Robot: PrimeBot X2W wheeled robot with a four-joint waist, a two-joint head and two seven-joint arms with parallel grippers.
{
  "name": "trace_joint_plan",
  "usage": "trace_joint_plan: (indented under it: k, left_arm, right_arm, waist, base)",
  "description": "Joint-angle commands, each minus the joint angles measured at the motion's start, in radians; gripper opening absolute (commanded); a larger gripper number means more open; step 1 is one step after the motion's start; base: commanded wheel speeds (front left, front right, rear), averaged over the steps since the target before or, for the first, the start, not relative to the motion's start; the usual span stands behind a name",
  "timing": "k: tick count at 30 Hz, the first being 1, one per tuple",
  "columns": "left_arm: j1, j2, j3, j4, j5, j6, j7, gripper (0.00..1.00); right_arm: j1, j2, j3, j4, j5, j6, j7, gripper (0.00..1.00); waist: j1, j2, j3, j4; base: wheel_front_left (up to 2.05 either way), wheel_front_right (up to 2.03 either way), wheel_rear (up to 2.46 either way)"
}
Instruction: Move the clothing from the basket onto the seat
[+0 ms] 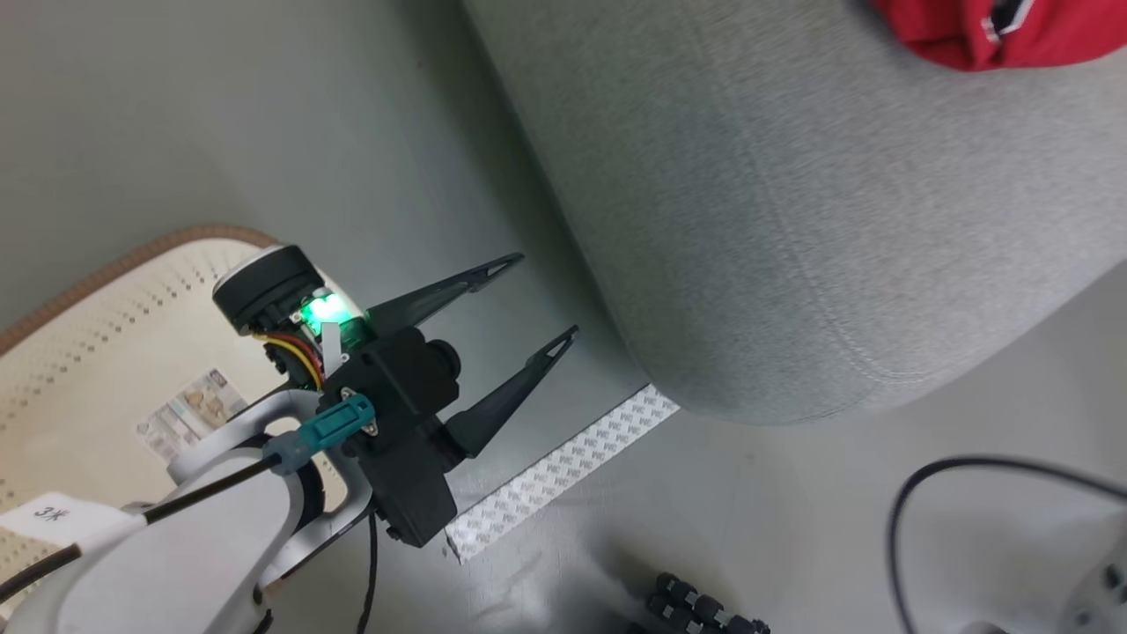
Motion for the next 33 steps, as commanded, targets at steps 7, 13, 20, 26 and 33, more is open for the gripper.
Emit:
trace_joint_plan:
  k: [7,13,20,26,33]
  left_arm:
    - [-0.065,0.004,-0.037,-0.039,-0.010,-0.006,0.011,1.00]
    - [-0.081,0.018,-0.061,-0.053,-0.049,-0.006,0.014,1.00]
    - [-0.067,0.045,-0.063,-0.062,-0.057,-0.004,0.012,1.00]
    - [-0.068,0.058,-0.058,-0.071,-0.060,0.002,0.018,1.00]
    - [-0.084,0.047,-0.068,-0.065,-0.060,0.003,0.007,1.00]
  right_arm:
    - [-0.046,-0.085,-0.190,0.022,0.018,0.000,0.000,0.00]
    - [-0.005,-0.068,-0.306,0.159,0.005,0.000,0.000,0.00]
    - [-0.023,-0.014,-0.307,0.373,0.078,0.000,0.000,0.00]
    - [-0.076,0.003,-0.287,0.453,0.054,0.000,0.000,0.00]
    - [-0.144,-0.004,-0.279,0.603,0.031,0.000,0.000,0.00]
  waist:
    - [-0.0002,-0.0002,0.109,0.056]
    - [-0.0002,-0.0002,0.148,0.080]
    - [-0.0002,-0.0002,0.158,0.085]
    - [-0.0002,-0.0002,0.160,0.083]
    - [-0.0002,-0.0002,0.150,0.093]
  base:
    - [0.00,0.00,0.00]
    - [0.00,0.00,0.00]
    - [0.00,0.00,0.00]
    - [0.00,0.00,0.00]
    - [0.00,0.00,0.00]
